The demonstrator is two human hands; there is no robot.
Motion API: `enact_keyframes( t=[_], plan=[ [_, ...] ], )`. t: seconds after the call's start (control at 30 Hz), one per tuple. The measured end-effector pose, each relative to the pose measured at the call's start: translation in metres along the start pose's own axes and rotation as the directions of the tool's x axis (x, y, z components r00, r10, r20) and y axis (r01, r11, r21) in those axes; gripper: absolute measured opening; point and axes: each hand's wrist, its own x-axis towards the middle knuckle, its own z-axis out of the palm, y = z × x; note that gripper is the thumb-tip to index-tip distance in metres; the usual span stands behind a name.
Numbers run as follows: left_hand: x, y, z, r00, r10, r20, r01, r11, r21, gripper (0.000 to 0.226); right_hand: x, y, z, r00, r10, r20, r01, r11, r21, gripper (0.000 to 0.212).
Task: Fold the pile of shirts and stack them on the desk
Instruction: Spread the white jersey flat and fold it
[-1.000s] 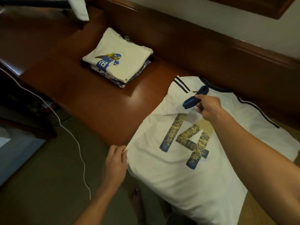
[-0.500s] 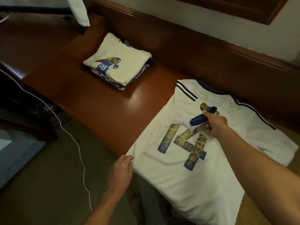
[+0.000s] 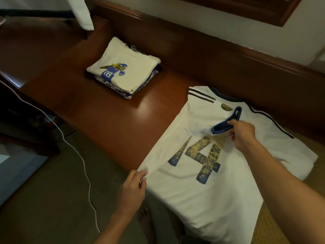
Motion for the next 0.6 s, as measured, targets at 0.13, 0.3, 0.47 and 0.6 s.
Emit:
enact_keyframes(
  t=[0.13,0.3,0.47,0.6],
  plan=[
    [0.001,-0.004,0.008,0.998,-0.046,0.053,0.045,0.999,0.010,0.019,0.010,0.025,-0.002,0.995,0.104,-0.006,-0.104,0.985,-0.137,0.023],
    [0.001,0.001,0.007,0.998,-0.017,0.056,0.017,1.000,0.002,0.014,0.014,0.017,0.005,0.998,-0.005,-0.062,-0.009,0.976,-0.218,0.022],
    [0.000,0.000,0.007,0.997,0.021,0.079,-0.020,1.000,-0.015,0.010,0.017,0.010,0.006,0.995,-0.093,-0.042,0.080,0.965,-0.249,0.018],
    [-0.002,-0.001,0.008,0.996,0.006,0.086,-0.004,1.000,-0.022,0.012,0.017,0.015,0.010,0.984,-0.107,-0.143,0.031,0.892,-0.452,0.042]
  ],
)
